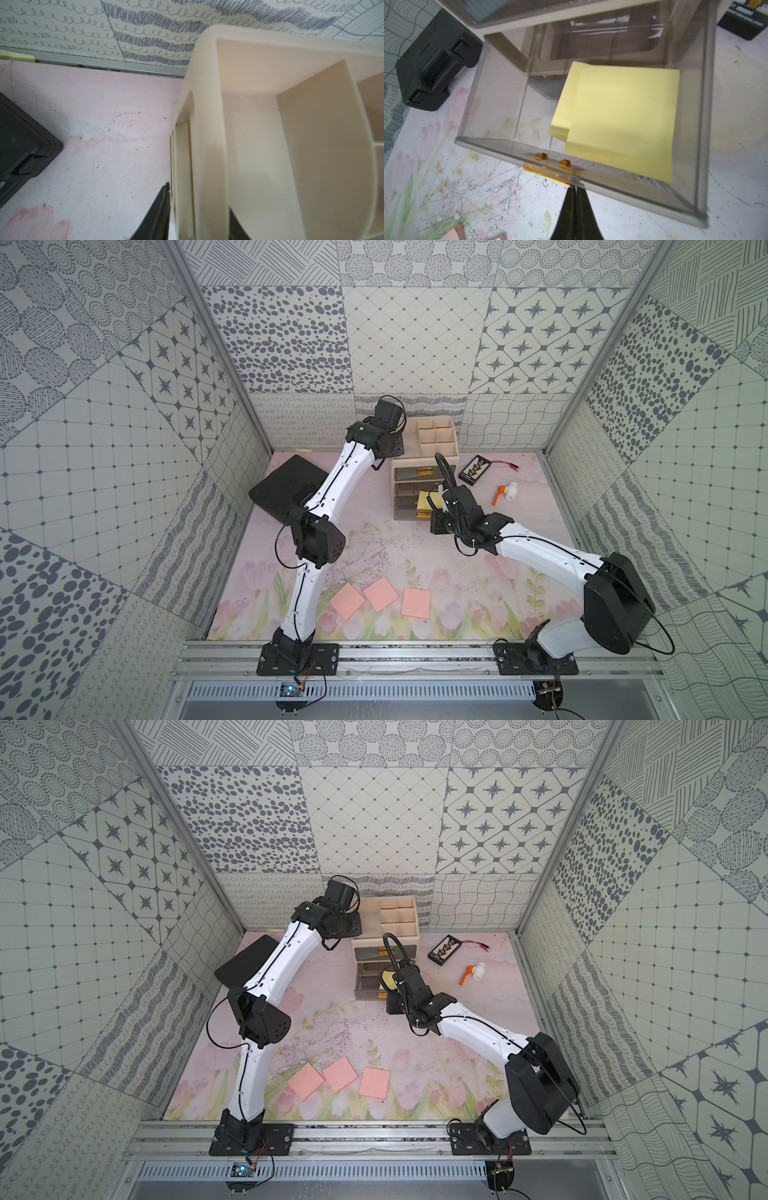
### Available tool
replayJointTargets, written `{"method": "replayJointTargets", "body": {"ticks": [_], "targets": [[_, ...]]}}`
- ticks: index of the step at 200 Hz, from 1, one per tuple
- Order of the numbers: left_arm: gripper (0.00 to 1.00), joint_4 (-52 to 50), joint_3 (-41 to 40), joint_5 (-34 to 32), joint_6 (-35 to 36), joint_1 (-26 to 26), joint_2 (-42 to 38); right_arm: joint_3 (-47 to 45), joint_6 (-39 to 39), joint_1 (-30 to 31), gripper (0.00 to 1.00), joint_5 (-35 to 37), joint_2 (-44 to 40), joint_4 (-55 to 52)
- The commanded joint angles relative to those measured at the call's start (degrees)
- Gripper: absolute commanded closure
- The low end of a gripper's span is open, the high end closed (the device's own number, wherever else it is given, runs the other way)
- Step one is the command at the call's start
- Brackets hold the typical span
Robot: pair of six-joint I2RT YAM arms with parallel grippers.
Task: Please put the sticky notes in the drawer by color
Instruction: Close the drawer in the storage box.
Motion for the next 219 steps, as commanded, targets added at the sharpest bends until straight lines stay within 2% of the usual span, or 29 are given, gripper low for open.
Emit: {"method": "replayJointTargets", "body": {"ticks": [1,54,100,219], "targets": [[0.74,-3.56,0.48,-0.73,2.9,0.19,-0.15,2.52,-1.89,0.29,0.95,0.13,1.43,2.29],[0.94,-3.5,1.85,1.21,5.15,0.55,-0.25,2.74,-2.82,-0.02,0.95,-0.26,4.17,4.51],[1.0,-4.64,1.88,3.85,7.36,1.03,0.0,4.36,-5.88,-0.07,0.95,2.61,5.56,5.17],[1.0,-8.23,2.41,12.64,10.92,1.62,0.42,15.06,-14.57,-0.14,0.94,10.41,12.06,7.5]]}}
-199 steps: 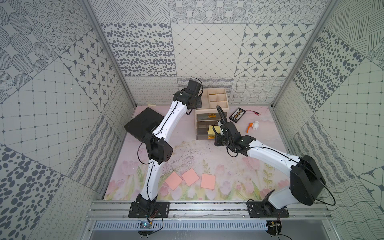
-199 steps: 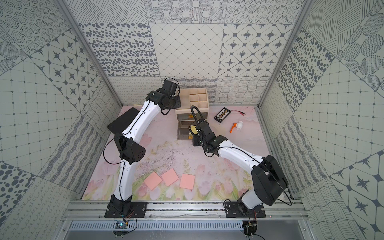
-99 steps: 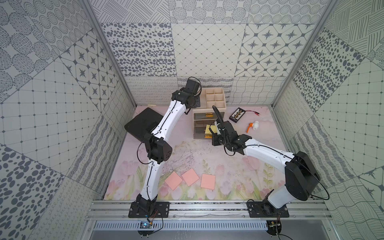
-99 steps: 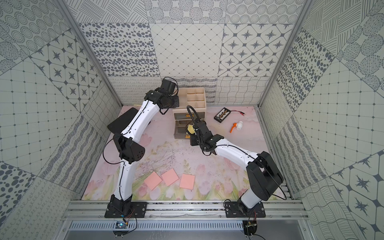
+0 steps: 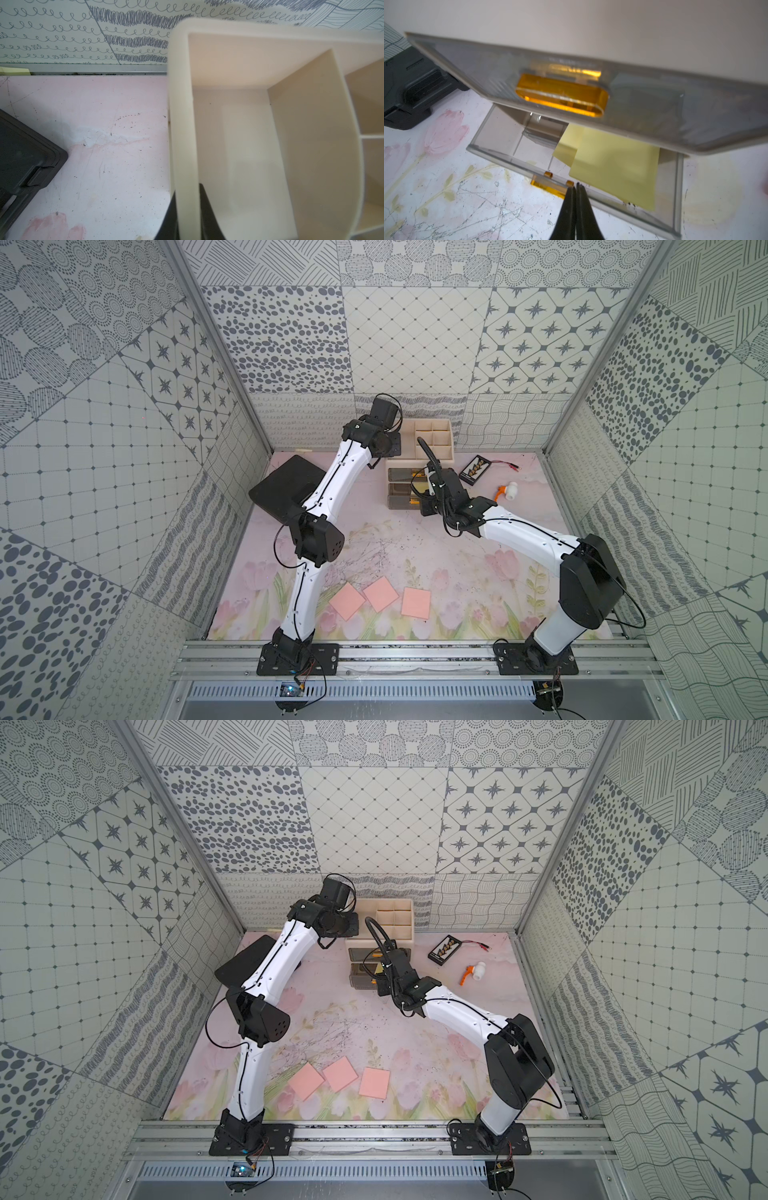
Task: Please put the sticky notes in the drawer by color
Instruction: Close the drawer in the storage box.
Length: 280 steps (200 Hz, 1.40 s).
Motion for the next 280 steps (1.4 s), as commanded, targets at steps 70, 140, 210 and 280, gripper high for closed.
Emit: {"method": "replayJointTargets", "body": {"ticks": [70,140,210,280], "targets": [[1.0,-8.48,1.66,7.58,4.85,0.73,0.28,-0.18,-3.14,1.03,0.94,-0.25,-4.45,4.19],[1.0,-9.38,1.5,4.95,2.36,0.74,-0.11,-11.4,2.39,5.8,0.94,-3.13,-12.45,0.9],[1.0,-10.34,1.53,4.74,2.58,0.67,-0.86,-9.16,0.21,4.34,0.95,-4.91,-3.03,3.8],[1.0,-11.52,1.36,5.82,3.86,0.69,-0.49,-2.62,-3.83,0.31,0.94,-0.43,4.18,6.56]]}}
